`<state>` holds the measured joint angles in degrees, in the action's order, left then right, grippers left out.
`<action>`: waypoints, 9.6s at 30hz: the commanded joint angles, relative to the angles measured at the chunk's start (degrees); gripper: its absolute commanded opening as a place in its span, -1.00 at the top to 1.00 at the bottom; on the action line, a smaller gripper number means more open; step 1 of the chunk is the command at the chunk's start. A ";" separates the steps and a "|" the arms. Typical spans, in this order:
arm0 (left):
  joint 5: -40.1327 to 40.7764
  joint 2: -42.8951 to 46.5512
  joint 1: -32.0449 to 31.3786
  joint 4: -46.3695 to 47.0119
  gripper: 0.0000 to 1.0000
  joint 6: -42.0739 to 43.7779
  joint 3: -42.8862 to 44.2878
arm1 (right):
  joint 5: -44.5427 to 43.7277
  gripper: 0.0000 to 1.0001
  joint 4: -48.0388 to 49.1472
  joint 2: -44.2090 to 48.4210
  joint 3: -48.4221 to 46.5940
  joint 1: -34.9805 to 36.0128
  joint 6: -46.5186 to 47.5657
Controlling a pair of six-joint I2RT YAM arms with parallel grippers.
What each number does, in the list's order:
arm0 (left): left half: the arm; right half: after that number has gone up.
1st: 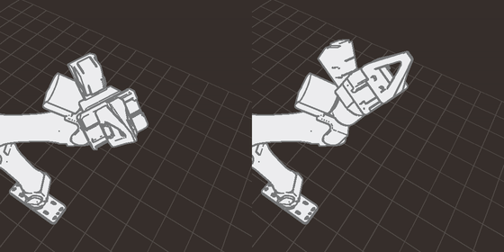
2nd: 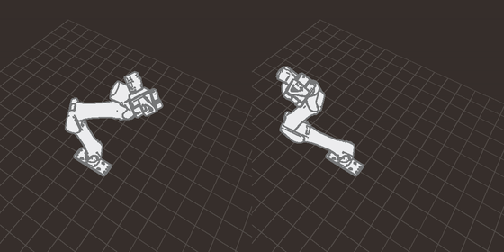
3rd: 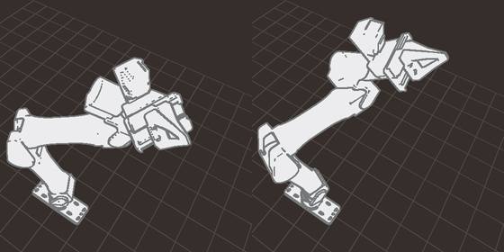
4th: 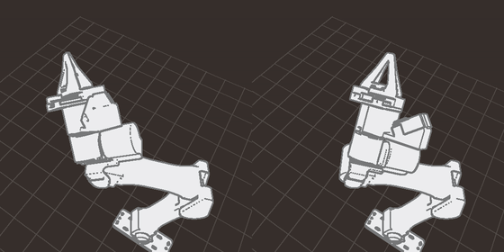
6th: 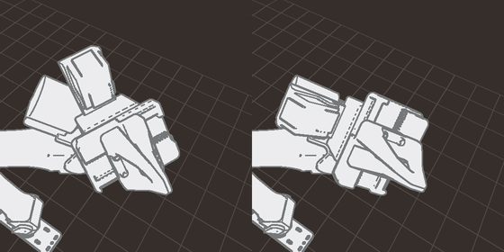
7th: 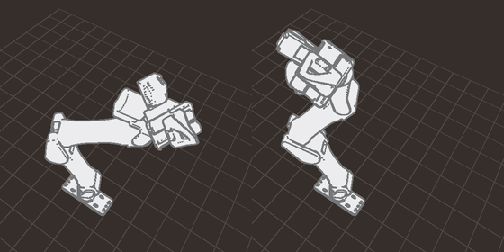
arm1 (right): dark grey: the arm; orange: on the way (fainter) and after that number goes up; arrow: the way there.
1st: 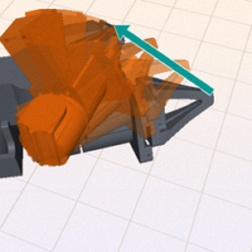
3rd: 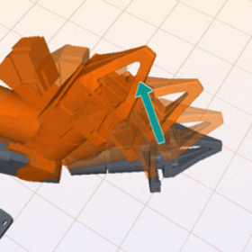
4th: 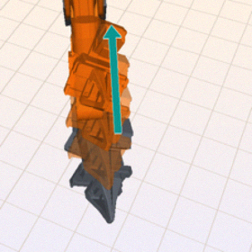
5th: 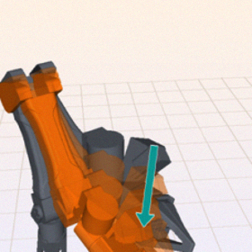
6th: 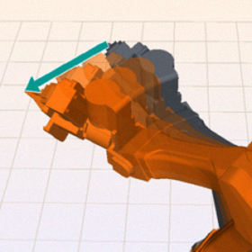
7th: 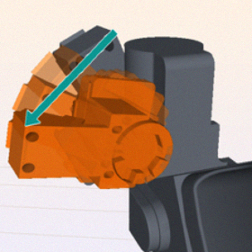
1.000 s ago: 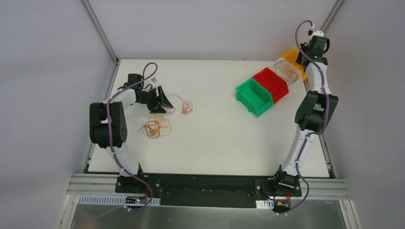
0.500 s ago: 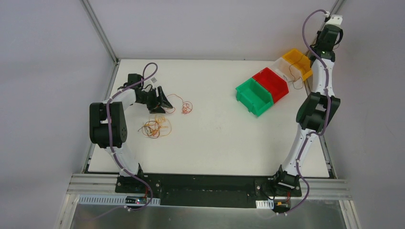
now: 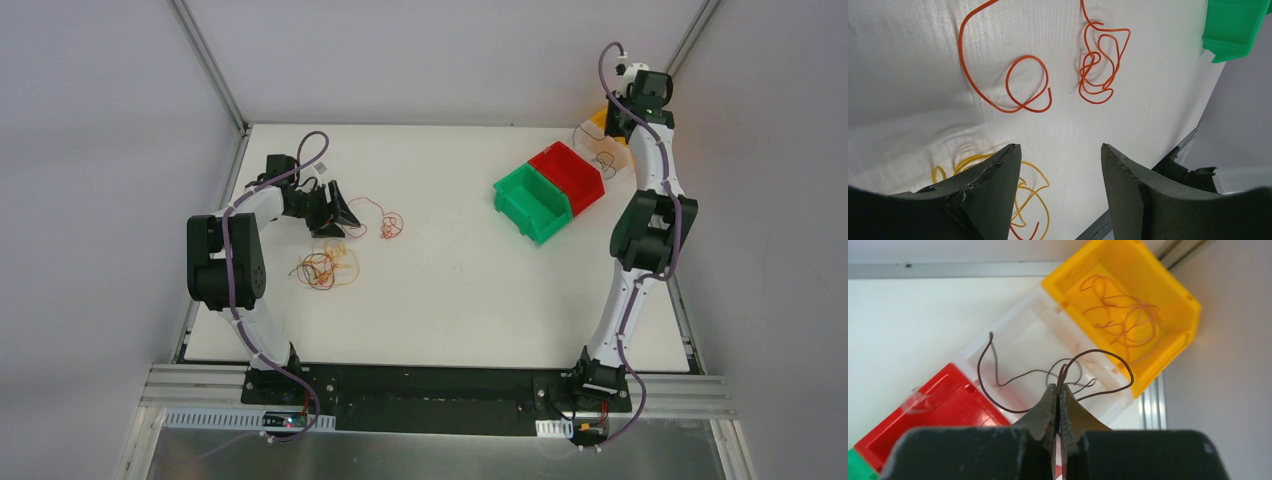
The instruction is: Untangle the cables
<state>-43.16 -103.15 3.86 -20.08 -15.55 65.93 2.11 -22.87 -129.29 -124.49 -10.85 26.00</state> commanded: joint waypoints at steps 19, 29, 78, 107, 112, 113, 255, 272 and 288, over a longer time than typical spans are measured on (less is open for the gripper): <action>-2.33 0.50 0.83 -2.70 -0.21 2.53 0.89 | 3.52 0.02 -10.82 -2.80 -10.65 1.63 -6.46; -3.43 -2.61 -2.57 -2.56 0.13 3.14 1.72 | 7.82 -0.81 -13.34 7.95 -9.37 1.67 -7.56; -3.11 15.63 -11.83 1.57 0.10 -5.13 -8.69 | 35.69 -0.27 -25.53 26.02 27.64 32.68 -15.93; -8.68 5.84 -9.40 -7.96 0.10 23.81 -5.27 | 35.51 -0.18 -11.23 1.11 17.07 48.93 -27.47; -8.00 4.36 -10.30 -7.96 0.09 27.66 -5.26 | 33.66 -0.13 -10.85 -1.13 16.73 49.00 -27.29; -7.78 4.29 -10.46 -7.96 0.09 28.44 -5.46 | 33.32 -0.11 -10.87 -1.40 16.86 49.00 -27.16; 14.86 9.90 -0.99 28.09 1.00 -12.84 71.39 | 26.34 -0.11 26.84 20.67 48.45 52.17 -3.28; -5.42 13.33 -11.59 31.01 1.00 -20.03 52.19 | 28.18 -0.87 25.37 27.13 19.53 44.72 -19.83; 8.55 11.89 -12.49 21.80 1.00 -18.31 51.58 | 36.21 0.92 31.41 28.57 22.00 47.69 -18.30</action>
<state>-45.71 -91.83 -10.15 7.16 -37.67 115.79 35.24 5.37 -104.29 -105.43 36.53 6.39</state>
